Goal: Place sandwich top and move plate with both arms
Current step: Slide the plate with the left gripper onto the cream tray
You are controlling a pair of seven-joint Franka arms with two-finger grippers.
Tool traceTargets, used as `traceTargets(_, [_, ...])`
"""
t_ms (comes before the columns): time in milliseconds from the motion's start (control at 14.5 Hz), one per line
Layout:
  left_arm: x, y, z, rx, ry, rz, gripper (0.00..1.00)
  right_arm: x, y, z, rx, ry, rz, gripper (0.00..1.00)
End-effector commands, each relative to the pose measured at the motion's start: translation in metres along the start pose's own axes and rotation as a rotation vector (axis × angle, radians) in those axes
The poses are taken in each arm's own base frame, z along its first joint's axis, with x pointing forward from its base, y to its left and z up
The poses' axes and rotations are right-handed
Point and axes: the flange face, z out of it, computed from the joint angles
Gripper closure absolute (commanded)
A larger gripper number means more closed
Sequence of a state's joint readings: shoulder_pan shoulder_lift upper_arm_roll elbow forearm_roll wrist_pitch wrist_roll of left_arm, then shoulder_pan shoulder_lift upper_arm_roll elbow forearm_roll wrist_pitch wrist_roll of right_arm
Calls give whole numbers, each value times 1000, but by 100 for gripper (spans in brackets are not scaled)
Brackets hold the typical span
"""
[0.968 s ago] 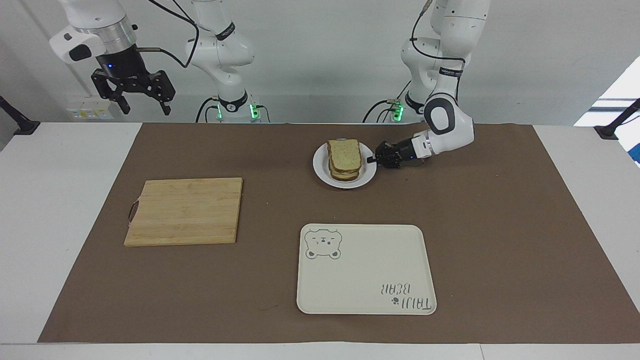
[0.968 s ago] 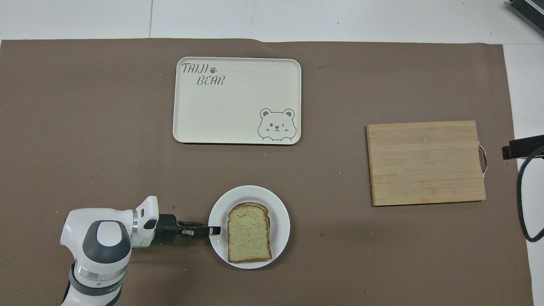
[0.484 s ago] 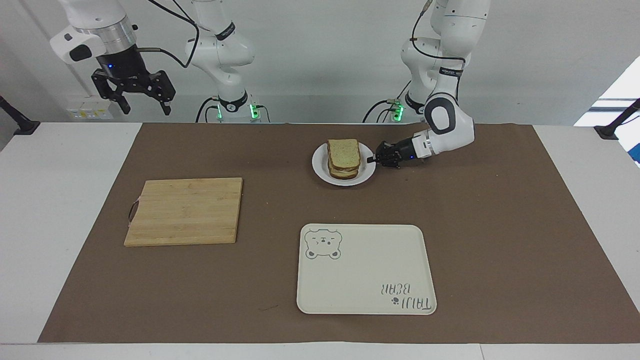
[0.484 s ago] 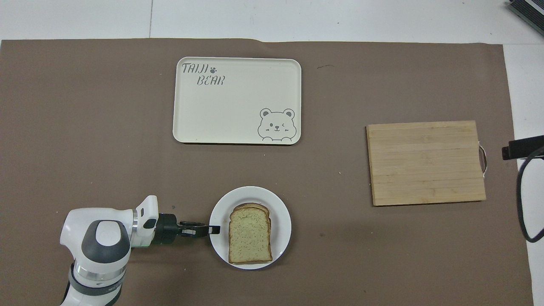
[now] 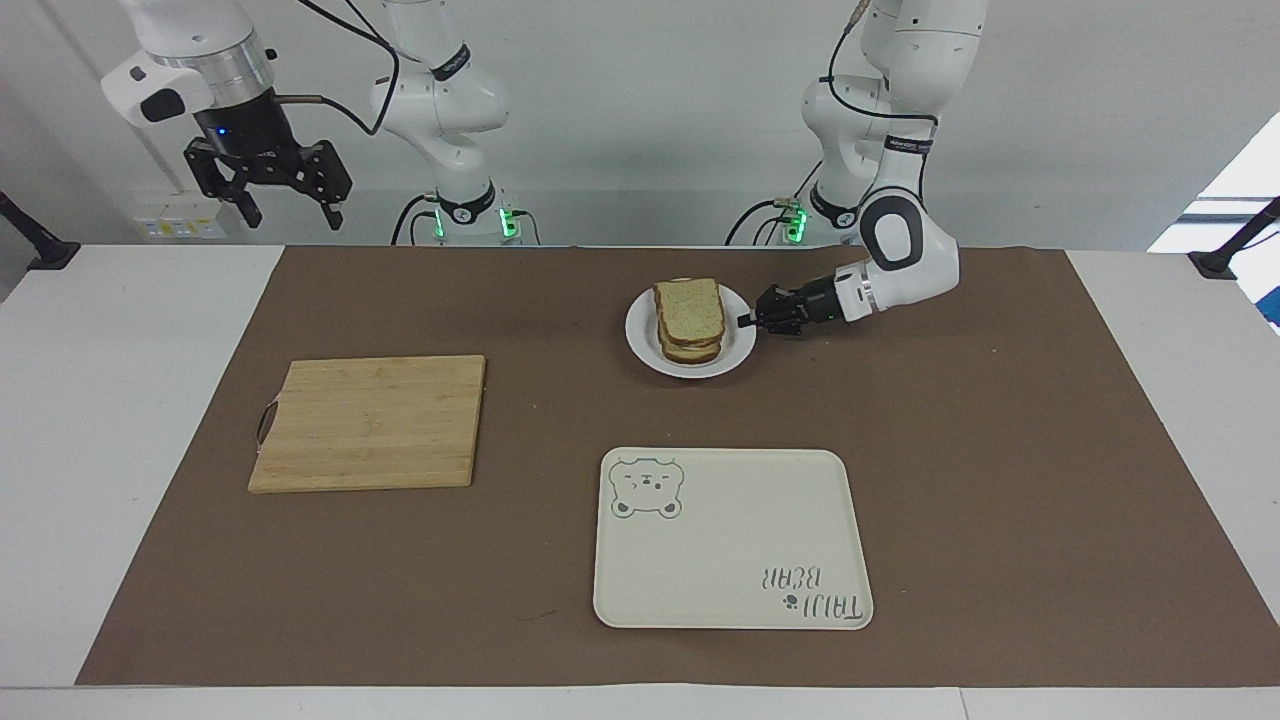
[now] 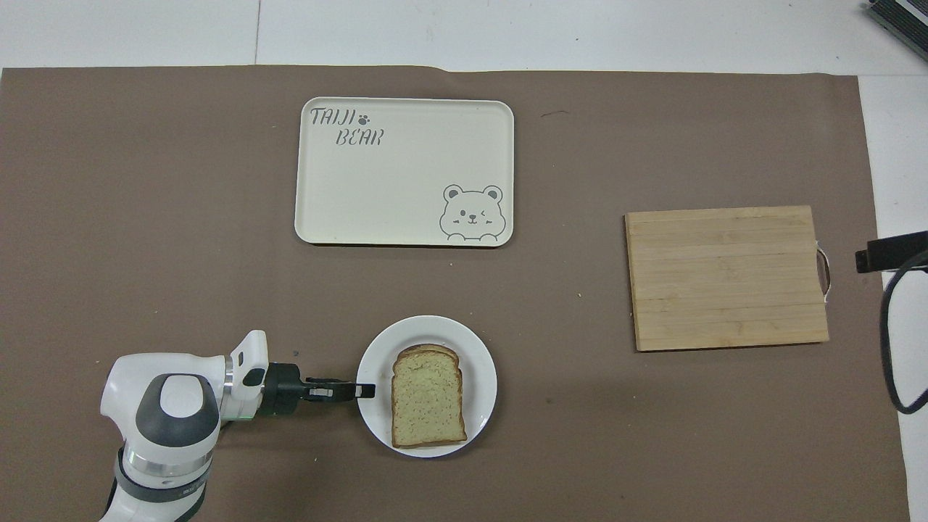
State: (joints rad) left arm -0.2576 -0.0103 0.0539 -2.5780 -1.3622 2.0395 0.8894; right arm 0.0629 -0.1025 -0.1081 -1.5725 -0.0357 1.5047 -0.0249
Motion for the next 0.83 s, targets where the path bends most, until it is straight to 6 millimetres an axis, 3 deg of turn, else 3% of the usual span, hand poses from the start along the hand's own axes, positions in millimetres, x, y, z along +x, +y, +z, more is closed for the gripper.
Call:
traceTargets(0, [30, 23, -20, -77, 30, -16, 100, -8, -1, 0, -13, 5, -12, 0])
traceTargets(207, [68, 31, -45, -115, 54, -27, 100, -8, -1, -1, -7, 5, -12, 0])
traceTargets(553, [137, 56, -55, -87, 5, -31, 100, -8, -1, -1, -2, 2, -14, 0])
traceTargets(622, [156, 63, -59, -69, -18, -40, 100, -8, -1, -1, -2, 2, -14, 0])
traceTargets(761, [193, 60, -77, -58, -30, -42, 100, -8, -2, -1, -2, 2, -16, 0])
